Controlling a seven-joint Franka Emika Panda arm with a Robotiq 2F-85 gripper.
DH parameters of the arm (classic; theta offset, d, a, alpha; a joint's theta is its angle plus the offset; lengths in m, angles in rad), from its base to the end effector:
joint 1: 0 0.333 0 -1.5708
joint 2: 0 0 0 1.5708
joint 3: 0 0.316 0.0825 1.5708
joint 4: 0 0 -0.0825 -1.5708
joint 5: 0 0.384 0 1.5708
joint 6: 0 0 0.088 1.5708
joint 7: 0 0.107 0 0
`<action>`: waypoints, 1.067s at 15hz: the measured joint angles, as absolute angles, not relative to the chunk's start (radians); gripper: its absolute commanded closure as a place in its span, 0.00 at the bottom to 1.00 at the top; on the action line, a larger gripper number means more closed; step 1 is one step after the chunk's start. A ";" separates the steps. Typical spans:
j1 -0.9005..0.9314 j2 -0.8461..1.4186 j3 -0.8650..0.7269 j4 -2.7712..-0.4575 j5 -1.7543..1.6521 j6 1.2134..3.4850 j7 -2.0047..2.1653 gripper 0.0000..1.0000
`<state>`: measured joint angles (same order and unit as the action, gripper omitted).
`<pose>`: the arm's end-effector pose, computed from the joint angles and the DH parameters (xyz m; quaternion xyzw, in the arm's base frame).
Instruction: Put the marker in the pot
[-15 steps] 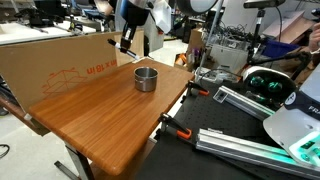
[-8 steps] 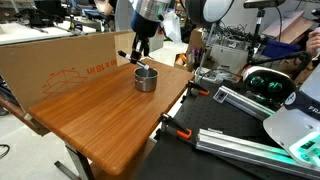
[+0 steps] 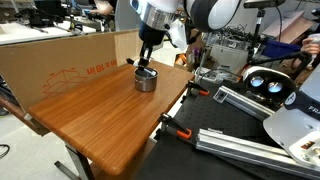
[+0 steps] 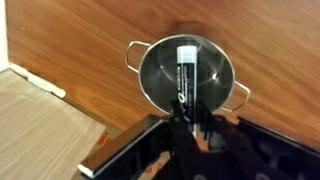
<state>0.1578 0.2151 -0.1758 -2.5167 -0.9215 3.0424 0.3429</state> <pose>0.4664 0.0505 0.2170 0.9452 0.2691 0.1513 0.1058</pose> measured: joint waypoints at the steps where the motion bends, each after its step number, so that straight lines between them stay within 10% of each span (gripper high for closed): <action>1: 0.156 0.225 -0.178 -2.515 -0.921 3.043 0.343 0.95; 3: 0.148 0.250 -0.180 -2.506 -0.916 3.043 0.343 0.95; 4: 0.145 0.264 -0.179 -2.498 -0.915 3.044 0.343 0.55; 12: 0.108 0.356 -0.147 -2.446 -0.856 3.043 0.299 0.05; 14: 0.102 0.361 -0.137 -2.442 -0.841 3.043 0.284 0.06; 15: 0.101 0.362 -0.134 -2.441 -0.837 3.043 0.277 0.53; 16: 0.100 0.362 -0.132 -2.440 -0.835 3.043 0.275 0.55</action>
<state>0.0996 0.3620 -0.1324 -2.4397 -0.8352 3.0433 0.2748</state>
